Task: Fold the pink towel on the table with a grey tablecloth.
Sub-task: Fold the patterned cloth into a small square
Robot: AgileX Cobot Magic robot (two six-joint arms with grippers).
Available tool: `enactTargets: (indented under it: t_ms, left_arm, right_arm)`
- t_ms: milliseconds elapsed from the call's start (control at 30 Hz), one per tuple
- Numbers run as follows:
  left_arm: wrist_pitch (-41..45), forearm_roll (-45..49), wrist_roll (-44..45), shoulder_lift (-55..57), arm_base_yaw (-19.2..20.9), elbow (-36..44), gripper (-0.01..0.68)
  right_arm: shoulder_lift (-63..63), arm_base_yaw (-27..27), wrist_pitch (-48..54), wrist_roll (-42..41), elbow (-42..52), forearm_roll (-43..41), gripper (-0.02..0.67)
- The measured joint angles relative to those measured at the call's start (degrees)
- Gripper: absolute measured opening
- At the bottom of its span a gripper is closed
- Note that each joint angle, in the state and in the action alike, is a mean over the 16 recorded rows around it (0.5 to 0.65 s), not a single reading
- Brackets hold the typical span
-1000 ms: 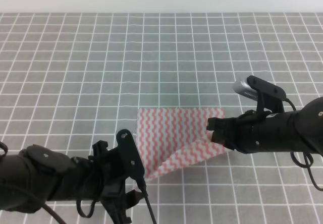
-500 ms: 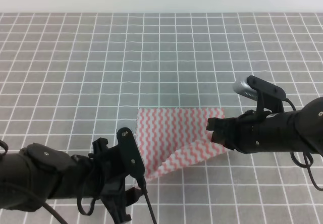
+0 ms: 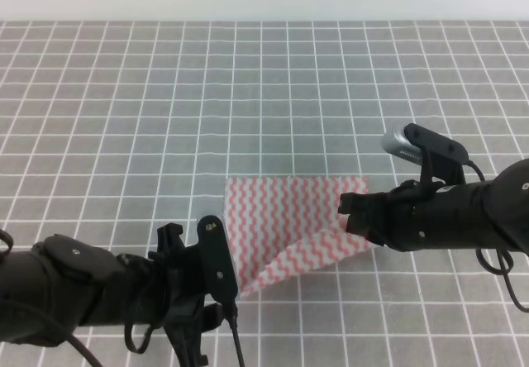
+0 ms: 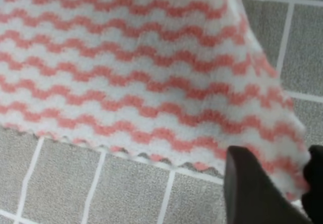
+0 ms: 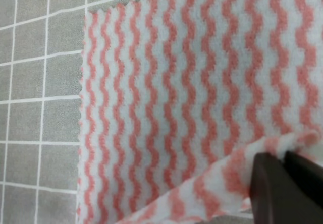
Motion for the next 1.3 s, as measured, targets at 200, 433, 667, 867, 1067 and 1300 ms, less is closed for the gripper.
enactTargets:
  t_ms: [200,433,667,867,1067,1300]
  left_arm:
    - [0.31,0.0,1.51,-0.05,0.01,0.0,0.119]
    - [0.81,0.0,2.79,0.0,0.0,0.0,0.029]
    - [0.09,-1.66,2.92,0.1,-0.01,-0.29,0.007]
    - [-1.69,-4.44,2.58,0.05,-0.01,-1.5,0.001]
    - [-3.93,-6.99,2.33,-0.1,0.02,-3.16,-0.001]
    - [-6.31,-7.53,1.96,-0.06,0.01,-4.68,-0.001]
  right_arm:
    - [-0.01,0.0,-0.02,-0.09,-0.02,0.01,-0.014]
    - [-0.04,0.0,-0.02,-0.12,-0.02,0.01,-0.015]
    - [-0.06,0.0,-0.03,-0.16,-0.01,0.01,-0.015]
    - [0.06,0.01,-0.1,-0.12,-0.03,0.02,-0.014]
    - [0.11,0.01,-0.65,0.08,-0.05,0.02,-0.014]
    - [0.23,0.02,-1.71,0.33,-0.08,0.06,-0.014]
